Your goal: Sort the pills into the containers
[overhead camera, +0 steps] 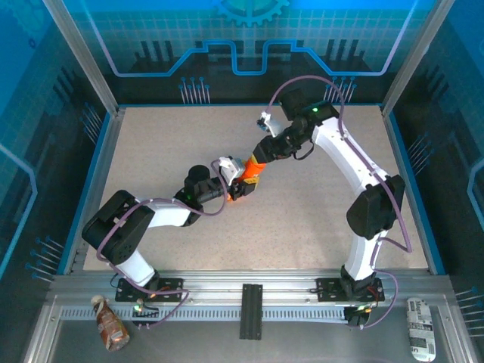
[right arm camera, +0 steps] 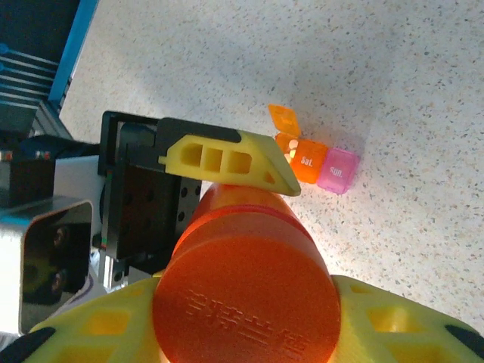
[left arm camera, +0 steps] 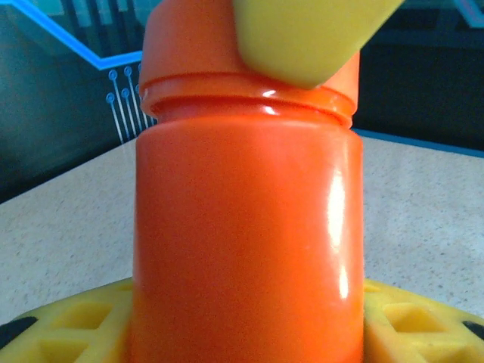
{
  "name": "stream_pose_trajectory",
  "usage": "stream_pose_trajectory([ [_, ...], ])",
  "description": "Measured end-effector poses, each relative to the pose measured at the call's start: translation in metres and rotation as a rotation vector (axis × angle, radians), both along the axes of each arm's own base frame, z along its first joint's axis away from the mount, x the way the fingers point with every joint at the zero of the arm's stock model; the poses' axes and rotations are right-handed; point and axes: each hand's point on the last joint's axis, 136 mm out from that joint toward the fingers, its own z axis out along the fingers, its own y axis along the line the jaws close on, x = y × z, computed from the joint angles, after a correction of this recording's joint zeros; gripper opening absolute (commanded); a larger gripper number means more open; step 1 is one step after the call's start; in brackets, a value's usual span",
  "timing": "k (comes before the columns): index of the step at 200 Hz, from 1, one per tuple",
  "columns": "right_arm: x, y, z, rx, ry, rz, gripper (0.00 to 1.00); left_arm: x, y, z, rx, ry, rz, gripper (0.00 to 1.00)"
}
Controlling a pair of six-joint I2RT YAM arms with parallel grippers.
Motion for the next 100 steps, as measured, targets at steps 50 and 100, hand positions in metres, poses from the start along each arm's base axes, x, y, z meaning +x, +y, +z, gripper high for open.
stream_pose_trajectory([
  [50, 0.008, 0.004, 0.001, 0.02, -0.005, -0.058, 0.47, 0.007, 0.005, -0.001, 0.01, -0.008, 0.051, 0.0],
  [100, 0.01, 0.005, 0.008, 0.038, -0.017, -0.079, 0.57, 0.009, 0.006, 0.006, -0.007, -0.033, 0.069, 0.0],
])
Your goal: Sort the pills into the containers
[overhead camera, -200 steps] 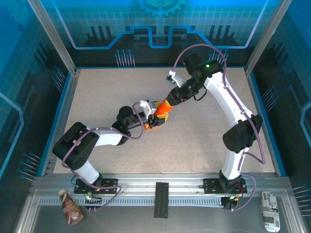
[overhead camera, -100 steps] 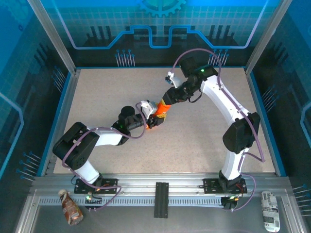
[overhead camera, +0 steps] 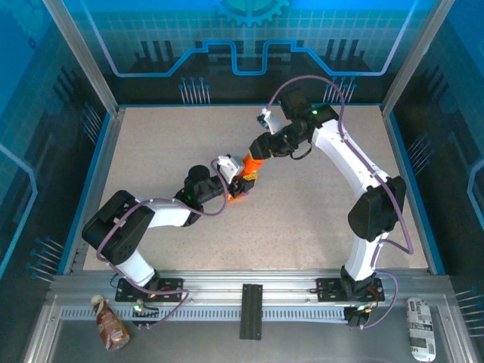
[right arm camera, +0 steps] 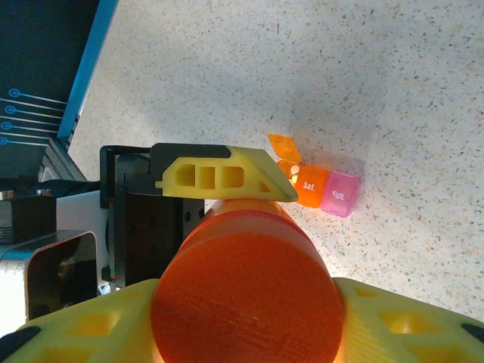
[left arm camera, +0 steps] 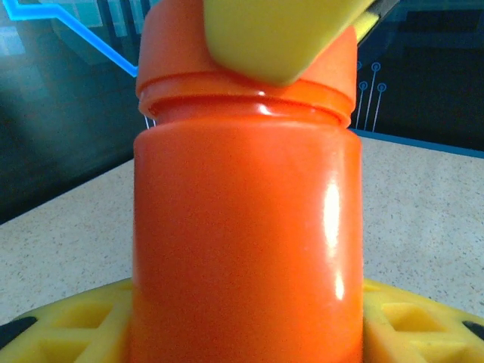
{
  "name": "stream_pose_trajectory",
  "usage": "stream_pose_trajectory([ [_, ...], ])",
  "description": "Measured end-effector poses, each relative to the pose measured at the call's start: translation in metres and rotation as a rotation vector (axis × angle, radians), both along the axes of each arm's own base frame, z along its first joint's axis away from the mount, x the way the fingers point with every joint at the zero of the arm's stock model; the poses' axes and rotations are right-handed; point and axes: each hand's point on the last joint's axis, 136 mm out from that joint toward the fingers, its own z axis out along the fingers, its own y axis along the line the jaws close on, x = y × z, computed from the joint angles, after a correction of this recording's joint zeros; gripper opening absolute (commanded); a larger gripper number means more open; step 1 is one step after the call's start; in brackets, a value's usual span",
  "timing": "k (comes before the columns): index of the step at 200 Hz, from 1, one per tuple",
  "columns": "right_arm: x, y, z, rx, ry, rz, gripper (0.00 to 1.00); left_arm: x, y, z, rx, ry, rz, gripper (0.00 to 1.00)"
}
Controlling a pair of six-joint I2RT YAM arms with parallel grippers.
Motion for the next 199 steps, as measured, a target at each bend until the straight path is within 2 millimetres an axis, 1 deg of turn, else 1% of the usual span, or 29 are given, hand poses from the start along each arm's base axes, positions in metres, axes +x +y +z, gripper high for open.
stream_pose_trajectory([
  [13, -0.002, 0.001, 0.002, 0.009, 0.006, -0.001, 0.59, -0.001, -0.002, 0.006, -0.014, -0.023, -0.004, 0.0],
  [29, -0.002, 0.002, 0.004, 0.014, 0.008, -0.003, 0.63, -0.002, -0.003, 0.01, -0.021, -0.035, -0.005, 0.0],
  [52, -0.005, 0.004, 0.005, 0.022, 0.016, 0.005, 0.71, -0.003, -0.007, 0.021, -0.044, -0.072, -0.014, 0.0],
  [79, -0.006, 0.004, 0.007, 0.023, 0.008, 0.009, 0.79, -0.003, -0.008, 0.028, -0.058, -0.095, -0.016, 0.0],
  [102, -0.008, 0.002, 0.014, 0.024, -0.011, 0.013, 0.81, -0.004, -0.008, 0.032, -0.066, -0.106, -0.017, 0.0],
  [122, -0.012, -0.002, 0.026, 0.037, -0.04, 0.011, 0.83, -0.004, -0.008, 0.033, -0.069, -0.109, -0.02, 0.0],
  [141, -0.015, -0.01, 0.043, 0.055, -0.082, 0.0, 0.84, -0.005, -0.008, 0.034, -0.071, -0.112, -0.024, 0.0],
  [164, -0.019, -0.027, 0.065, 0.074, -0.139, -0.034, 0.85, -0.006, -0.009, 0.035, -0.077, -0.114, -0.034, 0.0],
  [183, -0.023, -0.043, 0.079, 0.067, -0.19, -0.07, 0.85, -0.008, -0.01, 0.036, -0.091, -0.104, -0.046, 0.0],
  [199, -0.026, -0.05, 0.091, 0.057, -0.245, -0.08, 0.83, -0.011, -0.013, 0.037, -0.108, -0.085, -0.071, 0.0],
])
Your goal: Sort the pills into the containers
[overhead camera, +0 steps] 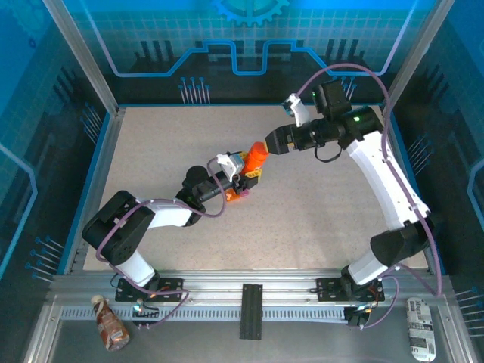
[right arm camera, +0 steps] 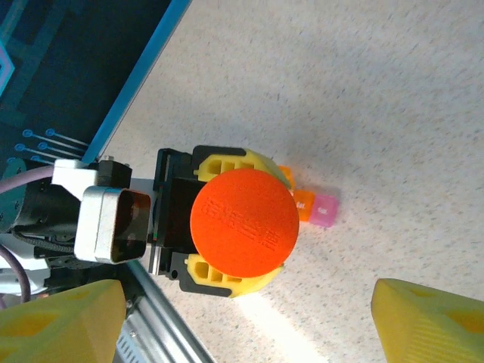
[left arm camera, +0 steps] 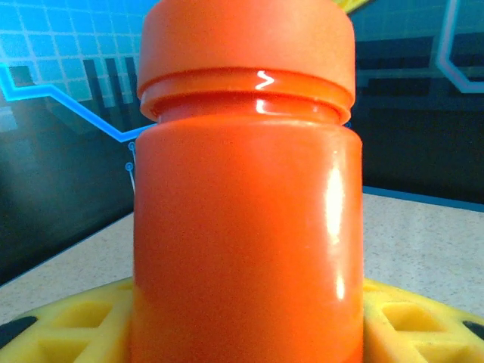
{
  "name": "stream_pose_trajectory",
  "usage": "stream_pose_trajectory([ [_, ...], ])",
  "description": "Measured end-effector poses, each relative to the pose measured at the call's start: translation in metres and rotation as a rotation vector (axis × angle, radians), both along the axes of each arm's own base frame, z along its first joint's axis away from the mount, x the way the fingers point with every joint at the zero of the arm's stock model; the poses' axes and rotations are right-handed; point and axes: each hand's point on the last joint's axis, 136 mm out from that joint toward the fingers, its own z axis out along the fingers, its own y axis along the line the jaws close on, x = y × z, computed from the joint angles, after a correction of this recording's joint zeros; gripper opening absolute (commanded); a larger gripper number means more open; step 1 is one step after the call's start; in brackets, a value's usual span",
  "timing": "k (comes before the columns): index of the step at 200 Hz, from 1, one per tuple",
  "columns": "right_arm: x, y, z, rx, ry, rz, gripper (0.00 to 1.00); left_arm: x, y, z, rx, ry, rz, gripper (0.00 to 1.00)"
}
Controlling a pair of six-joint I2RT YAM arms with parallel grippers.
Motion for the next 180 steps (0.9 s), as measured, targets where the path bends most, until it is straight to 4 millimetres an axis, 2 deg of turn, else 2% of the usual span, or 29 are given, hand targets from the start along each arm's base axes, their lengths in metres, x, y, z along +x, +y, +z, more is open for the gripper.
stream_pose_trajectory([
  [23, -0.005, -0.005, 0.011, -0.023, -0.082, 0.03, 0.82, -0.005, -0.006, 0.006, -0.028, 0.022, -0.052, 0.0],
  [49, -0.008, -0.002, 0.013, -0.051, -0.148, 0.095, 0.83, -0.011, -0.013, 0.016, -0.068, 0.047, -0.119, 0.0],
  [84, -0.007, 0.004, 0.009, -0.079, -0.189, 0.16, 0.86, -0.02, -0.018, 0.023, -0.116, 0.094, -0.203, 0.0],
  [117, -0.003, 0.01, 0.006, -0.089, -0.191, 0.191, 0.87, -0.023, -0.019, 0.018, -0.134, 0.153, -0.247, 0.0],
  [180, 0.003, 0.026, -0.01, -0.094, -0.144, 0.239, 0.84, -0.027, -0.021, 0.017, -0.141, 0.179, -0.279, 0.0],
])
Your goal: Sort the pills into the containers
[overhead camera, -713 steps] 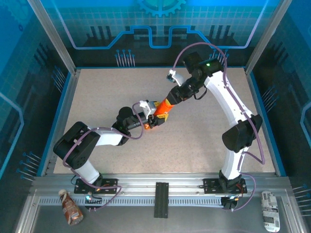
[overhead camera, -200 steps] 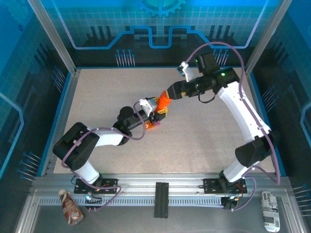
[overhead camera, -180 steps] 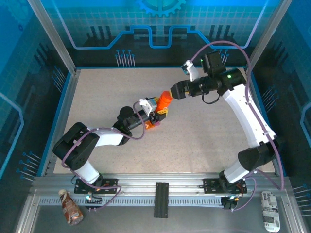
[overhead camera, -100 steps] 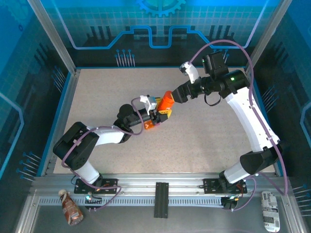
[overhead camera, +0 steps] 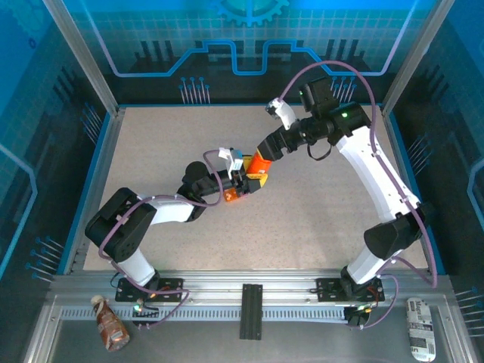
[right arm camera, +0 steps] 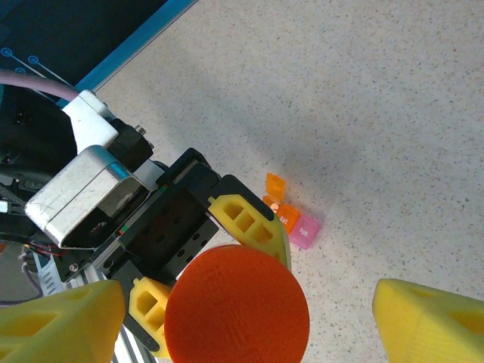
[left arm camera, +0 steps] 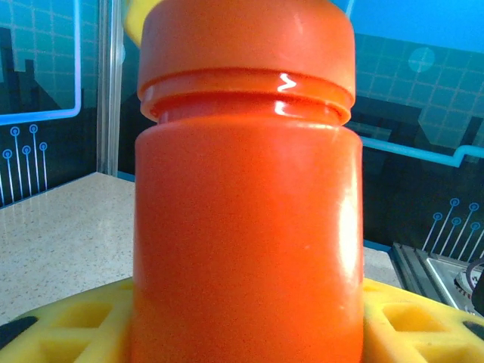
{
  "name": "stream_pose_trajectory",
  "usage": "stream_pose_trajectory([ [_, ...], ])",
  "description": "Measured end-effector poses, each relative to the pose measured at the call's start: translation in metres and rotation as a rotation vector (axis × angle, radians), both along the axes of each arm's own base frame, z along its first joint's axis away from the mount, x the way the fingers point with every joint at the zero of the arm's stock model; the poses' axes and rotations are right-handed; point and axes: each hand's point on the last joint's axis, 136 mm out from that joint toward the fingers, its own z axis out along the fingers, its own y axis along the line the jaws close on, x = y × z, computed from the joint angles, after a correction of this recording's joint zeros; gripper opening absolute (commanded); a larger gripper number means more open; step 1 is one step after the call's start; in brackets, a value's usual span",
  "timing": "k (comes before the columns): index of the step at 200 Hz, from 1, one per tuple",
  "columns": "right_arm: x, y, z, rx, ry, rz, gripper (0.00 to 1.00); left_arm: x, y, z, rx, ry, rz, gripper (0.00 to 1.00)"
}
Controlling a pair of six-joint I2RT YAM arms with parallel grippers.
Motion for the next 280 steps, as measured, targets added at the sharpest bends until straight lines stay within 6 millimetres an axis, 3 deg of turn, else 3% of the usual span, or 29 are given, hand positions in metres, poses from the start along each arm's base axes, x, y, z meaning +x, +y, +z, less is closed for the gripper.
stream_pose_trajectory([
  [69, 0.003, 0.002, -0.01, -0.01, 0.029, 0.006, 0.78, -0.001, 0.001, 0.0, 0.002, -0.001, -0.007, 0.0],
  [129, 0.002, 0.005, -0.012, 0.003, 0.046, 0.015, 0.64, 0.0, 0.002, 0.0, 0.001, 0.004, -0.007, 0.0],
  [185, 0.0, 0.007, -0.018, 0.009, 0.069, 0.022, 0.66, 0.001, 0.001, 0.001, -0.006, 0.018, -0.009, 0.0],
  [257, 0.001, 0.01, -0.022, 0.03, 0.092, 0.011, 0.41, 0.004, 0.002, -0.001, 0.0, 0.033, -0.004, 0.0],
  [280, 0.004, 0.01, -0.029, 0.038, 0.115, -0.043, 0.39, 0.005, 0.002, -0.006, 0.013, 0.053, 0.001, 0.0],
])
